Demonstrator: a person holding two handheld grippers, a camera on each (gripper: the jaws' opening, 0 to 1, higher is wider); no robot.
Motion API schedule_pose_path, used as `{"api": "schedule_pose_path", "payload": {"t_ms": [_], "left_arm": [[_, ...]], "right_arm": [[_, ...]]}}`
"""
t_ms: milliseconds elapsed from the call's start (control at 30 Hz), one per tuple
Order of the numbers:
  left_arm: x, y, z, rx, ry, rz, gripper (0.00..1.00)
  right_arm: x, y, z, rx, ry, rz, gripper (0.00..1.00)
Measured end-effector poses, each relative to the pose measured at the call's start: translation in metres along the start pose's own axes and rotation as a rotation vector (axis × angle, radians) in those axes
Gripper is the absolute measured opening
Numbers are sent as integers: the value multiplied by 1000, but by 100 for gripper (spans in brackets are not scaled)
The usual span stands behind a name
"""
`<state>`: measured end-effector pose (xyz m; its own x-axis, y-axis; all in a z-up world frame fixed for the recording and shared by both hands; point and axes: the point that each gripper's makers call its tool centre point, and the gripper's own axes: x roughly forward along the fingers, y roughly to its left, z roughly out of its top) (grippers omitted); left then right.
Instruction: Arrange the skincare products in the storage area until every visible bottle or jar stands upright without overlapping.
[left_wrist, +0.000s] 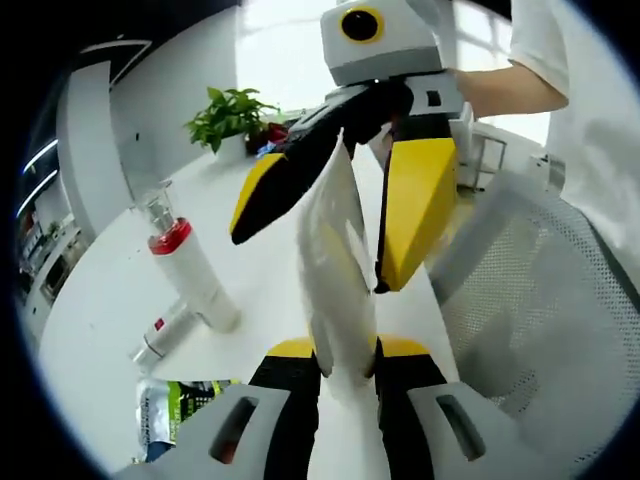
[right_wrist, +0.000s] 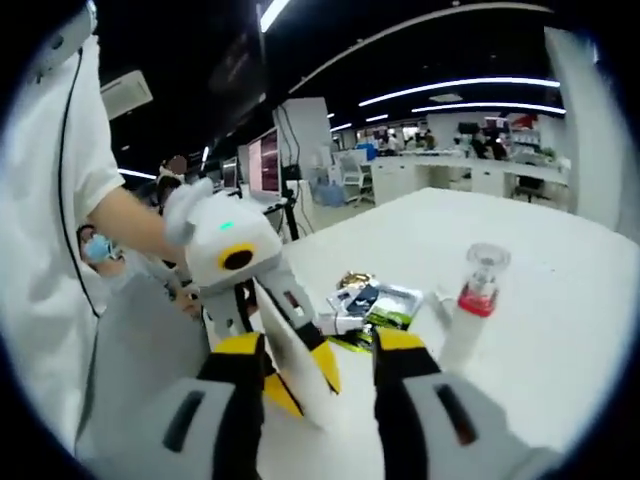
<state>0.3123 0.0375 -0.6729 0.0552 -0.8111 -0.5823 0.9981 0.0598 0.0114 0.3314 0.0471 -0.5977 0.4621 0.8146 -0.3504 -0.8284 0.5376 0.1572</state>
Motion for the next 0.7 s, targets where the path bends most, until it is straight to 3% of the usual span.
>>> {"api": "schedule_pose_path", "payload": {"t_ms": [300,700], "left_arm": [[7,20,6,7,-11,3,17],[13,47,13,8,-21,9,17]], "right_arm": [[-19,-21,-10,72,-31,-115,58],[-40,-39,-30,144,-19,-223,75]]}}
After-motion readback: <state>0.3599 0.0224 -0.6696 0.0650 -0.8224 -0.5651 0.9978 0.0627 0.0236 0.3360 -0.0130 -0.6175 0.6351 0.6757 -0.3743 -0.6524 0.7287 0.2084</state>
